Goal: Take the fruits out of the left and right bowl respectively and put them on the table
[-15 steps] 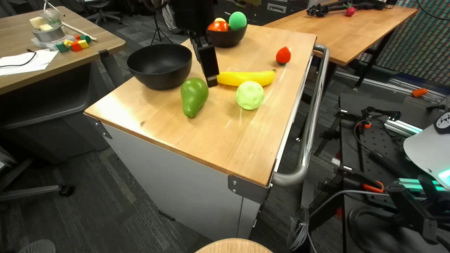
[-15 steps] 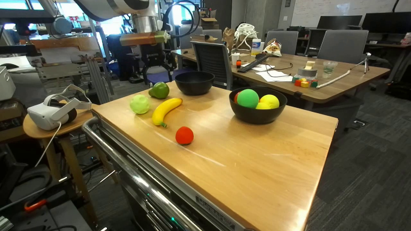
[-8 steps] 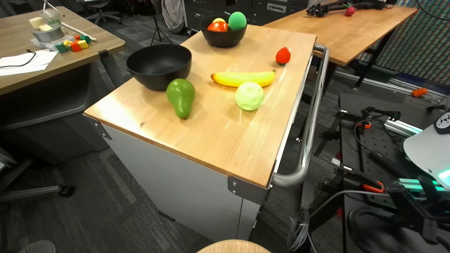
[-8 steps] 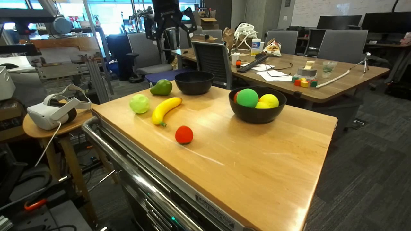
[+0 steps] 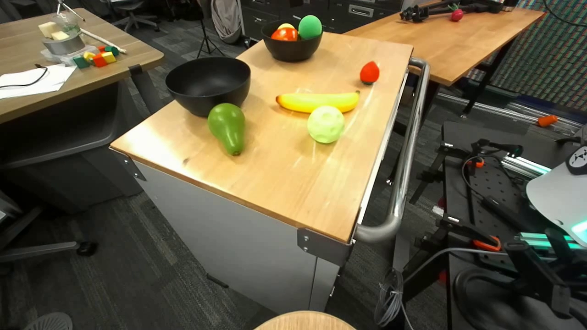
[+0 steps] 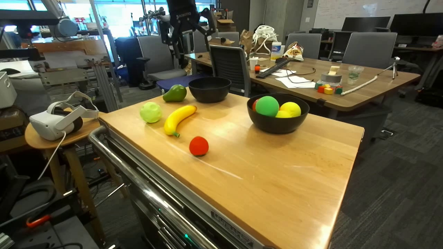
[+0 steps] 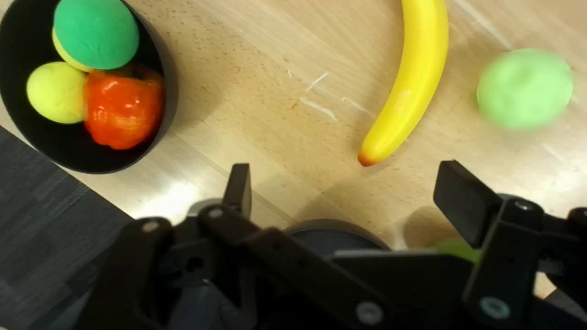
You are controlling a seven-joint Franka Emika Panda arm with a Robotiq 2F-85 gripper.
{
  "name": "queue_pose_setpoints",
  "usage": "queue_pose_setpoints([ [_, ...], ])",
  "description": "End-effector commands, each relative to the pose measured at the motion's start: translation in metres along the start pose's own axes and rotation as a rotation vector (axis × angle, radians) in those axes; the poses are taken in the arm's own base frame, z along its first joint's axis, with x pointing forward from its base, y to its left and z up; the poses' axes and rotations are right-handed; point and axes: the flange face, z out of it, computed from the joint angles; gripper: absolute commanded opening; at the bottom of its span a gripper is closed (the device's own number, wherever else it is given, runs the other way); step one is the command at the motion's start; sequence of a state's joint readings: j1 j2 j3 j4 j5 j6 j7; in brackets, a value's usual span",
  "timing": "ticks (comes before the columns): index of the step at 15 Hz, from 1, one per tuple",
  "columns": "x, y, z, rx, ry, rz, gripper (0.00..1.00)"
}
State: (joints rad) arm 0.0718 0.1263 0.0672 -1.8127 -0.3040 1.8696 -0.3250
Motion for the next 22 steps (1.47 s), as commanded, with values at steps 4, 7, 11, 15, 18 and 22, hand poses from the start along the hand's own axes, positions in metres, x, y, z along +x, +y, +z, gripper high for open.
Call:
queue_pose_setpoints([
  [4, -0.08, 0.111, 0.015, 0.028, 0.074, 0.346, 1.0],
  [7, -0.087, 0.133, 0.027, 0.025, 0.043, 0.371, 1.0],
  [11, -0.112, 0.161, 0.042, 0.023, 0.051, 0.45, 1.0],
  [15, -0.096, 0.176, 0.07, 0.031, 0.057, 0.462, 1.0],
  [18, -0.088, 0.192, 0.1, 0.05, 0.04, 0.466, 1.0],
  [22, -0.076, 0.208, 0.133, 0.099, 0.036, 0.485, 1.0],
])
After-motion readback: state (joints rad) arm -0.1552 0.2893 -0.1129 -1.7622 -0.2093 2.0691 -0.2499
